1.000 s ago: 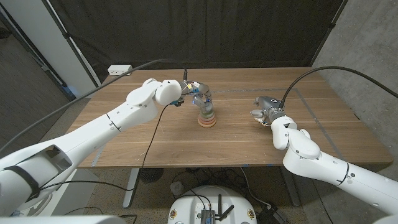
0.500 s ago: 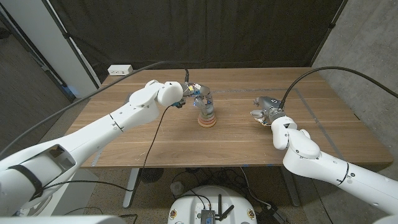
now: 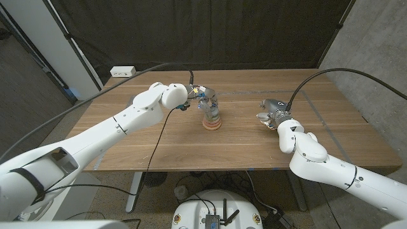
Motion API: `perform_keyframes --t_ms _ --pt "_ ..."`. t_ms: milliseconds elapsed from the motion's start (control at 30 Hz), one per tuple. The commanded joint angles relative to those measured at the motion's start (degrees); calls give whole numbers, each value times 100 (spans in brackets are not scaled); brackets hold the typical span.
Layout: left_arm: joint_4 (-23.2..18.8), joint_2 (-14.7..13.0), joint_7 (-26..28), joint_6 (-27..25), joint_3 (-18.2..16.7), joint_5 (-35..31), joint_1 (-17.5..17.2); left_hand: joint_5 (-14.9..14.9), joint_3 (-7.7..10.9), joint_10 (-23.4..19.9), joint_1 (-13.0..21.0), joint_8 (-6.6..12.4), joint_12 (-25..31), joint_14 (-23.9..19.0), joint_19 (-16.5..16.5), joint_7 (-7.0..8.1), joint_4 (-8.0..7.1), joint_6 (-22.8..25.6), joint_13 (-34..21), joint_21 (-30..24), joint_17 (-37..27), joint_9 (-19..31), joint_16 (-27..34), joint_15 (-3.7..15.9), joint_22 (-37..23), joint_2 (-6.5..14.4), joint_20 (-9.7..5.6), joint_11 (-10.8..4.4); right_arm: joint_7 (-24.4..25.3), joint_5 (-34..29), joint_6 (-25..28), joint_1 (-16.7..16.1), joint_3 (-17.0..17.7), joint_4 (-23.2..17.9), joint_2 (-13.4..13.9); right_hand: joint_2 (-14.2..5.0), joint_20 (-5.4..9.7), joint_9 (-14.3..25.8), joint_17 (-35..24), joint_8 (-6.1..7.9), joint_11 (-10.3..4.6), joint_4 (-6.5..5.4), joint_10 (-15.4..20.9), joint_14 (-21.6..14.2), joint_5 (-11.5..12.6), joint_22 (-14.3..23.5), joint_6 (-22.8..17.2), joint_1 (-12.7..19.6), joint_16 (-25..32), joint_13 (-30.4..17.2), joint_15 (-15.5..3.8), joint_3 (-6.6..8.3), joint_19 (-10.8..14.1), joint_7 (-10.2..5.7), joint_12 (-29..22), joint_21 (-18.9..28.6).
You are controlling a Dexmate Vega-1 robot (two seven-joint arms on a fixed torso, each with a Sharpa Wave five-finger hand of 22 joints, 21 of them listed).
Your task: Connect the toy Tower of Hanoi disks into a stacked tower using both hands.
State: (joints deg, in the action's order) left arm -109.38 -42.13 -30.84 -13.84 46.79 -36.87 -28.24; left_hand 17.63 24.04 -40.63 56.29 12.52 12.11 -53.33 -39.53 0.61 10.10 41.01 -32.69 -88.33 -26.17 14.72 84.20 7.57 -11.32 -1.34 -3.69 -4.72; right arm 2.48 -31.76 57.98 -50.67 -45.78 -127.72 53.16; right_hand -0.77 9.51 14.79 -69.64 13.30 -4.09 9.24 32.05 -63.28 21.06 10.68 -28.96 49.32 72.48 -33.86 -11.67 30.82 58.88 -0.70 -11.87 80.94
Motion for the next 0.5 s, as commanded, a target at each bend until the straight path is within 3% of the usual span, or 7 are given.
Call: perform_keyframes --t_ms 33,500 --pt "10 -21 -24 -40 6 1 -33 24 31 -533 219 22 46 -14 8 -1 -29 58 -28 -43 -20 33 21 508 -26 151 -817 -474 -7 32 -8 49 -51 18 -2 -22 307 29 -1 0 24 -3 27 -19 22 2 -20 -27 14 -19 -95 46 -2 30 5 0" --pt "150 90 -67 6 138 -30 37 28 14 -515 217 9 29 -13 12 -4 -43 54 -44 -42 -21 40 17 508 -25 148 -814 -474 58 110 35 -31 -1 -36 57 -26 306 29 -9 -3 17 -2 27 -23 26 4 -18 -40 23 -26 -95 51 -4 36 3 0"
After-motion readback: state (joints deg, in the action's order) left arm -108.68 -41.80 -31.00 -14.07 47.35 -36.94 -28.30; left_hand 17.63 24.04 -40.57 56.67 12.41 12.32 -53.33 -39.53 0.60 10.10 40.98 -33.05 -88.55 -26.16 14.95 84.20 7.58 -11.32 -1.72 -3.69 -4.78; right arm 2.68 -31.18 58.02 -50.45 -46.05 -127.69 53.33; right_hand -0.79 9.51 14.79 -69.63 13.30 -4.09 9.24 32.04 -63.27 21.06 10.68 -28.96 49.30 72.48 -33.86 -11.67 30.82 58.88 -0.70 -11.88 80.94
